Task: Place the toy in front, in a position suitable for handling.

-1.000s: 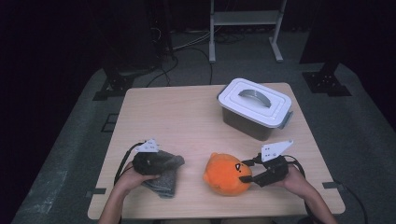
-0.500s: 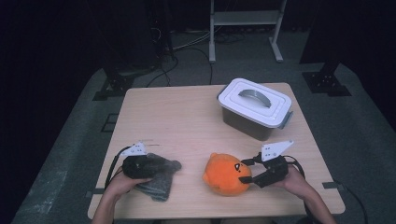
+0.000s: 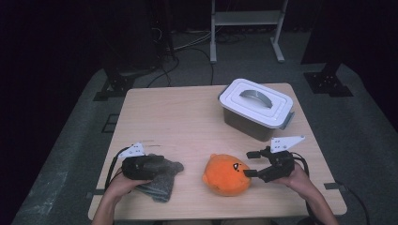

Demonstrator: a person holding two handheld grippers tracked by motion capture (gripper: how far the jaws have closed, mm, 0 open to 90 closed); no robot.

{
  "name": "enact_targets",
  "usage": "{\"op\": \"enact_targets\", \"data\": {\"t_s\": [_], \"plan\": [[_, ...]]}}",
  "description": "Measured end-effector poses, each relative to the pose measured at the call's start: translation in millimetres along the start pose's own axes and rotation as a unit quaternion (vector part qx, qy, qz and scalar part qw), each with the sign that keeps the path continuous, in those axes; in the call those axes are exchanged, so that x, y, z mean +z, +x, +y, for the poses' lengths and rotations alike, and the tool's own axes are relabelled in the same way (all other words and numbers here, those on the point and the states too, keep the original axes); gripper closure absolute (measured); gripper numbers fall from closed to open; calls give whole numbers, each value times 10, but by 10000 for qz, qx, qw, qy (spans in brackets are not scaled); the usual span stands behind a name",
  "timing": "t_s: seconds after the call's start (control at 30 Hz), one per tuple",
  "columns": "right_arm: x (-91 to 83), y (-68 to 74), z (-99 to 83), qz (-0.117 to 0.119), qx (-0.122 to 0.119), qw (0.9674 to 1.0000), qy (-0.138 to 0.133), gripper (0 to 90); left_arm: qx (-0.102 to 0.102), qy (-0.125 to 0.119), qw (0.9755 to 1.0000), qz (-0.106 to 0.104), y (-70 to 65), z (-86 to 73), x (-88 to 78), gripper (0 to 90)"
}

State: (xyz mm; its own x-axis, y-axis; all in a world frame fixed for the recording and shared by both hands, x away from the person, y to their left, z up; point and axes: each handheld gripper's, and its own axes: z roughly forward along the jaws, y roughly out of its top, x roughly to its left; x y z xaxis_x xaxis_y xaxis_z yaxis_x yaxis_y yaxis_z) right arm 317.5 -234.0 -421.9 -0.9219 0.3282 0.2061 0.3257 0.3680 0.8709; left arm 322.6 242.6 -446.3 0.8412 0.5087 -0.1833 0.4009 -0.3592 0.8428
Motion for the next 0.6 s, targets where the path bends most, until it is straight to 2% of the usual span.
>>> {"op": "enact_targets", "data": {"t_s": [0.13, 0.27, 0.4, 0.5, 0.6], "plan": [[-19, -39, 22, -94, 95, 9999, -71, 241, -35, -67, 9999, 132, 7, -1, -8, 357], [-44, -35, 32, -233, 49, 9997, -86, 232, -56, -273, 9993, 251, 5, 13, -31, 300], [-73, -52, 28, -335, 74, 9994, -77, 216, -19, -348, 9990, 270, -24, 39, -24, 264], [-97, -56, 30, -504, 26, 9987, -42, 216, -16, -425, 9989, 195, -38, 48, -10, 222], [-113, -65, 34, -541, 17, 9985, -16, 216, 21, -496, 9986, 191, -57, 67, -7, 193]]}}
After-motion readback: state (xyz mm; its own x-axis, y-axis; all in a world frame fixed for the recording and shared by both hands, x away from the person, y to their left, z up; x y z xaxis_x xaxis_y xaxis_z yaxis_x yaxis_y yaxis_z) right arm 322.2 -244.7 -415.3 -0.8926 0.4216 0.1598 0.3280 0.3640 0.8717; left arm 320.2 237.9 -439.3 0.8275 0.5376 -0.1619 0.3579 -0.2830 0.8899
